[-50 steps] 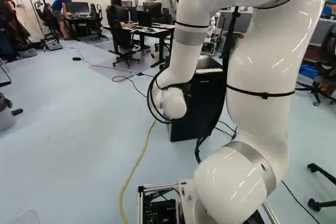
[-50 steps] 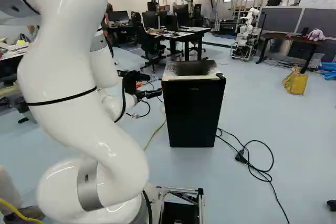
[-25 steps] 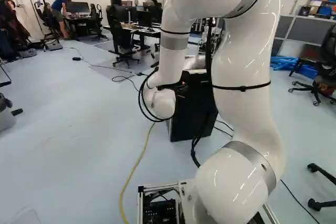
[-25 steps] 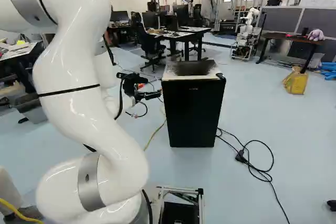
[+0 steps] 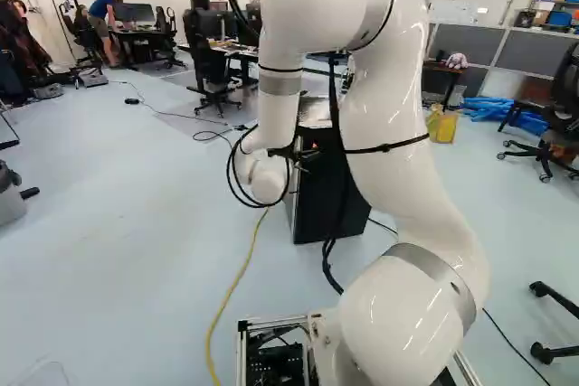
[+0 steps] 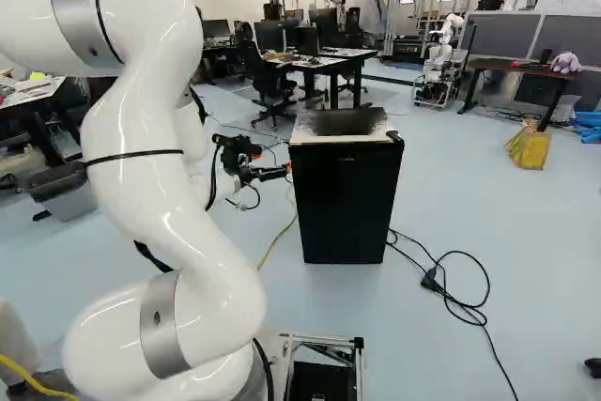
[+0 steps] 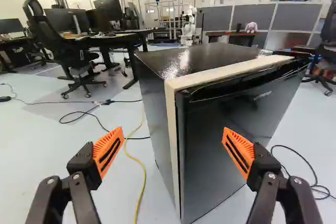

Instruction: Grab a drink from the fridge

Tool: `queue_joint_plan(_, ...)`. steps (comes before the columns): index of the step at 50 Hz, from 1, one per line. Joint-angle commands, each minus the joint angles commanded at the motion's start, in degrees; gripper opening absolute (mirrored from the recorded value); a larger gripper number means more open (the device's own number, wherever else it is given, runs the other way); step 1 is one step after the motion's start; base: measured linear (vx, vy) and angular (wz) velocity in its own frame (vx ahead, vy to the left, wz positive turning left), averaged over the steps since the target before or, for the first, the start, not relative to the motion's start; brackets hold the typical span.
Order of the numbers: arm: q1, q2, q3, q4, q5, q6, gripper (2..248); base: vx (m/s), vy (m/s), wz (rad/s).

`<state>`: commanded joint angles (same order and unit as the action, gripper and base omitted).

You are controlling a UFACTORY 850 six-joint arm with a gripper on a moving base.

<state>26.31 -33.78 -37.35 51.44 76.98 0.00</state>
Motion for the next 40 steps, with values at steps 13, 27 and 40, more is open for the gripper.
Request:
queue_joint_plan(13, 0.5, -4.6, -4.3, 4.7, 1.6, 0.0, 247, 0.0, 0.0, 0.0)
queue_joint_plan(27, 0.9, -7.5, -8.2, 9.7, 3.2, 0.0, 247, 0.0, 0.0, 0.0)
queue_joint_plan(40, 0.8, -8.3, -9.7, 12.3, 3.6, 0.0, 247, 0.0, 0.0, 0.0)
